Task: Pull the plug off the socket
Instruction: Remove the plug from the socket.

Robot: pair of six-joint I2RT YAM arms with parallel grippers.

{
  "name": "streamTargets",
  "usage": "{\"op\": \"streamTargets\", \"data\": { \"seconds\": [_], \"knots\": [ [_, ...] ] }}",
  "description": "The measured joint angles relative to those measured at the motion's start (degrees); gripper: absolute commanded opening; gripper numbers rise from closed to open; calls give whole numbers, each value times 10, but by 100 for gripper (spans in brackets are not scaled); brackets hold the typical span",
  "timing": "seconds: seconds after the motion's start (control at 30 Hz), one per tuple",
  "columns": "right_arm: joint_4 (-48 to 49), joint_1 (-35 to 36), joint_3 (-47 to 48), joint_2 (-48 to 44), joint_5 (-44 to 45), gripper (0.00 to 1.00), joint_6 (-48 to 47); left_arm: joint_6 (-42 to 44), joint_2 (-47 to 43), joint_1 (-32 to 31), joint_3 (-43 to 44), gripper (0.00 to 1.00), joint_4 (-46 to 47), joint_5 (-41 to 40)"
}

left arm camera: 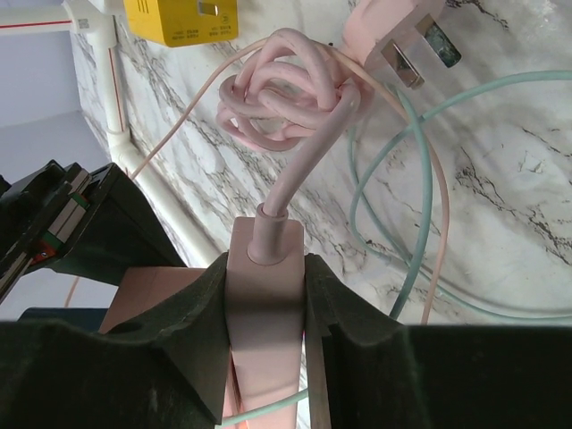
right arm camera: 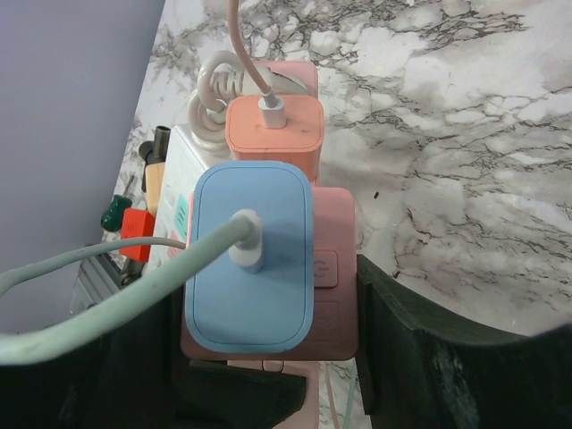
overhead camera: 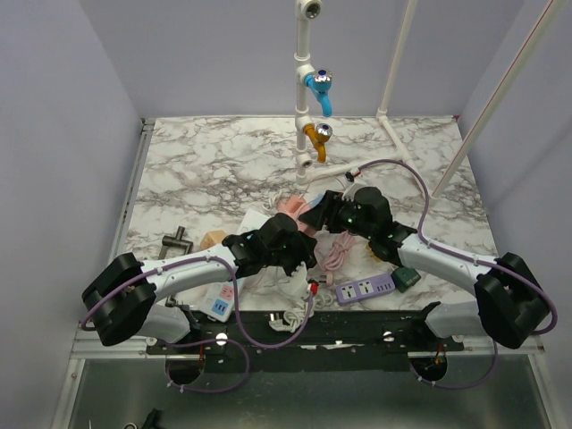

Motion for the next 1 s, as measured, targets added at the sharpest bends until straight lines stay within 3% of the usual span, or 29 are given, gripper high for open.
{"op": "streamTargets", "data": {
  "seconds": [0.43, 1.0],
  "knots": [
    [-41, 1, -15, -81, 46, 1, -1, 15, -23, -3, 0, 0, 11, 15],
    [-4, -54, -52, -77, -50, 1, 45, 16, -22, -6, -4, 0, 0, 26]
  ]
}}
